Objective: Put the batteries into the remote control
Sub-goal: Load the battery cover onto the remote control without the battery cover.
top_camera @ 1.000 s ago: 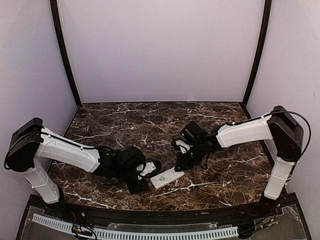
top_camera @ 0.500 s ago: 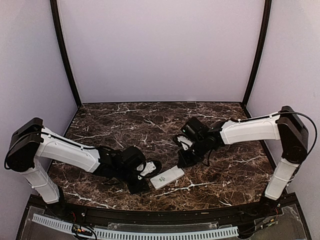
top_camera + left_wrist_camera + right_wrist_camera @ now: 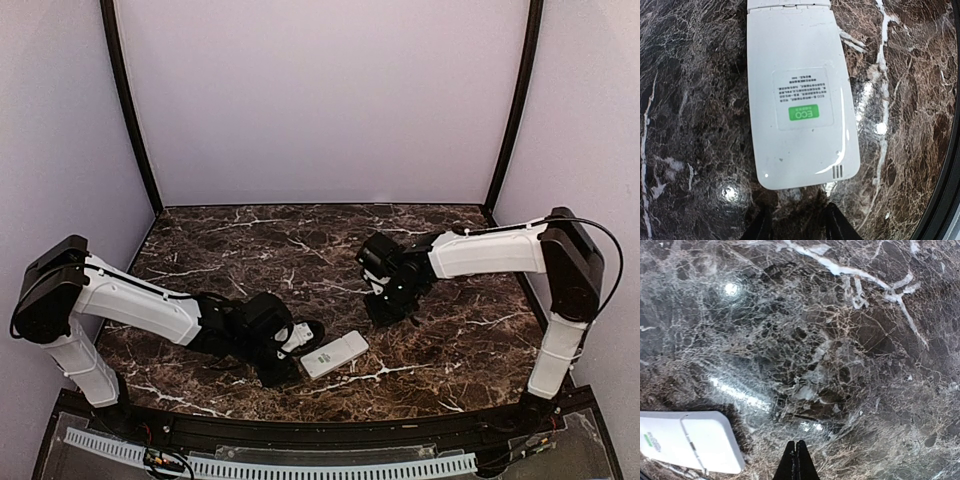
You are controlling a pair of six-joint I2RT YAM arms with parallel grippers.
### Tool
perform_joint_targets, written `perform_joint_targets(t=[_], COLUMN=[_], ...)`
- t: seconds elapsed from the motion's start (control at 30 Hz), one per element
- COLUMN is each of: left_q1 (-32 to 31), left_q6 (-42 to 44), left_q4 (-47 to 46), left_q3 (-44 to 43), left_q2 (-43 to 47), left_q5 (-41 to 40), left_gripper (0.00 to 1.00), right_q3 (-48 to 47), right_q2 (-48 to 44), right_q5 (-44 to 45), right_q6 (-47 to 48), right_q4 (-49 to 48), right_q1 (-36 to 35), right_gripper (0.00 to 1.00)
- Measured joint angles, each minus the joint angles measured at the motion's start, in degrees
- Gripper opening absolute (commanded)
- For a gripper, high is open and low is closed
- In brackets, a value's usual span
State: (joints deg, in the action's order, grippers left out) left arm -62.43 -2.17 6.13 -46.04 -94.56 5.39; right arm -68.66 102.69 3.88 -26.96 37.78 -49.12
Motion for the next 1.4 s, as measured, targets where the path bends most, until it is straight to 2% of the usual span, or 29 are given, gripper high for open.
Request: perform_joint_targets(t=[0.2, 0.67, 0.93, 1.27, 1.3, 1.4], left_q1=[0.00, -0.04, -0.04, -0.04, -0.04, -0.04], left_q6=[0.02, 0.26, 0.50, 0.76, 0.83, 0.94], left_q4=[-0.26, -0.72, -0.87, -0.92, -0.94, -1.31], left_q3=[0.02, 0.02, -0.11, -0.24, -0.22, 0.22], left_q2=[-0.07, -0.26, -0.57, -0.57, -0.57, -0.07], left_q5=[0.00, 0.00, -0.07, -0.07, -0.13, -0.83], left_gripper=[0.36, 0.36, 0.36, 0.36, 0.36, 0.46], right_q3=[-2.51, -3.54, -8.57, -7.02, -6.12, -3.89], right_q2=[6.40, 7.26, 10.80, 9.31, 8.52, 5.33], right_q5=[3.93, 6.67, 7.63, 5.55, 4.96, 4.74], right_q6=[0.57, 0.52, -1.16, -1.86, -1.29, 2.10], right_q4=[2.43, 3.52, 6.27, 5.90, 5.81, 5.86], right_q1=[-2.58, -5.44, -12.44, -10.67, -10.12, -7.91], right_gripper=[0.00, 0.00, 0.00, 0.00, 0.02, 0.27])
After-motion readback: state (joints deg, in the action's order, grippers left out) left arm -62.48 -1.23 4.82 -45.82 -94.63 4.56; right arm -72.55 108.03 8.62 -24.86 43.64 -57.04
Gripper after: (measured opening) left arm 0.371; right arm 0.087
